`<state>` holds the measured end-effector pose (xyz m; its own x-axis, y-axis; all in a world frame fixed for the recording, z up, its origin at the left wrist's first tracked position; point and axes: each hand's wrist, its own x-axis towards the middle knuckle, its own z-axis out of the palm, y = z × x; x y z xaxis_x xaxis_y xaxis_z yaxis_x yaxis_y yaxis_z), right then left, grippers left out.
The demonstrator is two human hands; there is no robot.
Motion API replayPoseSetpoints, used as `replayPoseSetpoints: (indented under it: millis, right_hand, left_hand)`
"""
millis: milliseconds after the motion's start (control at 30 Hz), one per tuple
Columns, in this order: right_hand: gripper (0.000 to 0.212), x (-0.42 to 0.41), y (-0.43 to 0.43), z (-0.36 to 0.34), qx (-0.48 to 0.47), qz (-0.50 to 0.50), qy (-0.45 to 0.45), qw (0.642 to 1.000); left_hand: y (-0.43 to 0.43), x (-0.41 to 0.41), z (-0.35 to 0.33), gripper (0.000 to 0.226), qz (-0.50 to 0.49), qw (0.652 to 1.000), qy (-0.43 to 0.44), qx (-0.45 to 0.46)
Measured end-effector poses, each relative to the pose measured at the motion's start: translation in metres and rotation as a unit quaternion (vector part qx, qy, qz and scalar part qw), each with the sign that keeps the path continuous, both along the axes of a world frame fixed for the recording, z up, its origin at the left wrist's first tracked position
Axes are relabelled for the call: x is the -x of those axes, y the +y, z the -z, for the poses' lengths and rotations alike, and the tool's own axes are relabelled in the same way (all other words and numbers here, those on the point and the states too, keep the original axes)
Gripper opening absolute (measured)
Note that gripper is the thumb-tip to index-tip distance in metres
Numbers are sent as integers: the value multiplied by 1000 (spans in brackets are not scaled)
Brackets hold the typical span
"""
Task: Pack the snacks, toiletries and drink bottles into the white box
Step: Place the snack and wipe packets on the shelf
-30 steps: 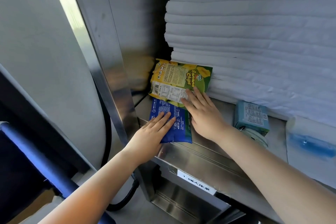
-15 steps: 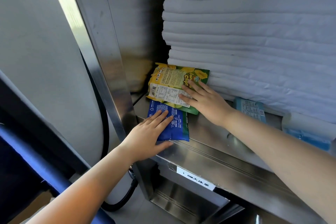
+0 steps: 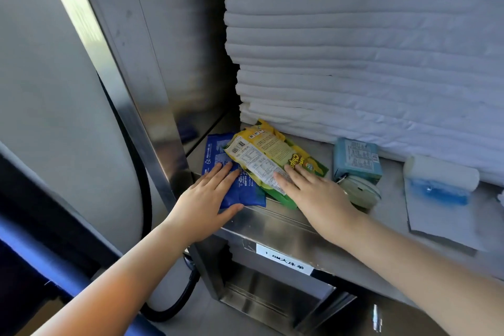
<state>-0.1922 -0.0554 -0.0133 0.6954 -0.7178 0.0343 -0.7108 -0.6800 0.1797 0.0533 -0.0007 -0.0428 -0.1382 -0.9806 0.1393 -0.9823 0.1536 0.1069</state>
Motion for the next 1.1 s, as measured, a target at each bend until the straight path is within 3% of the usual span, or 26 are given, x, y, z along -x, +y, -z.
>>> replayPoseSetpoints:
  millis: [200,300,367,433,533,667,1100]
  right_hand:
    - [88,20,13,-6,-101,12,18,995]
    - [72,11,-1,-18,-177,5,-56,983]
    - [58,-8,-15,-22,-128,-8,-136,982]
    - [60,-30,-26,-20,-92,-10,-163,982]
    - [64,-49,-37,-2,-90,-23,-125,988]
    - [61,-45,-46,17,-167,5,-172,971]
    - [62,-19,-52,29,-105,123,-147,976]
  left_hand:
    - [0,6,-3,78,-16,1000,11,2]
    - [-2,8,-4,79,-19,1000,17,3]
    - [-2,10,-4,79,-20,1000,16,8]
    - [0,12,-2,81,-19,1000,11,13]
    - [3,12,2,82,-17,1000,14,19]
    - [2,8,6,81,-13,1000,8,27]
    - [3,12,10,82,-24,999,-11,32]
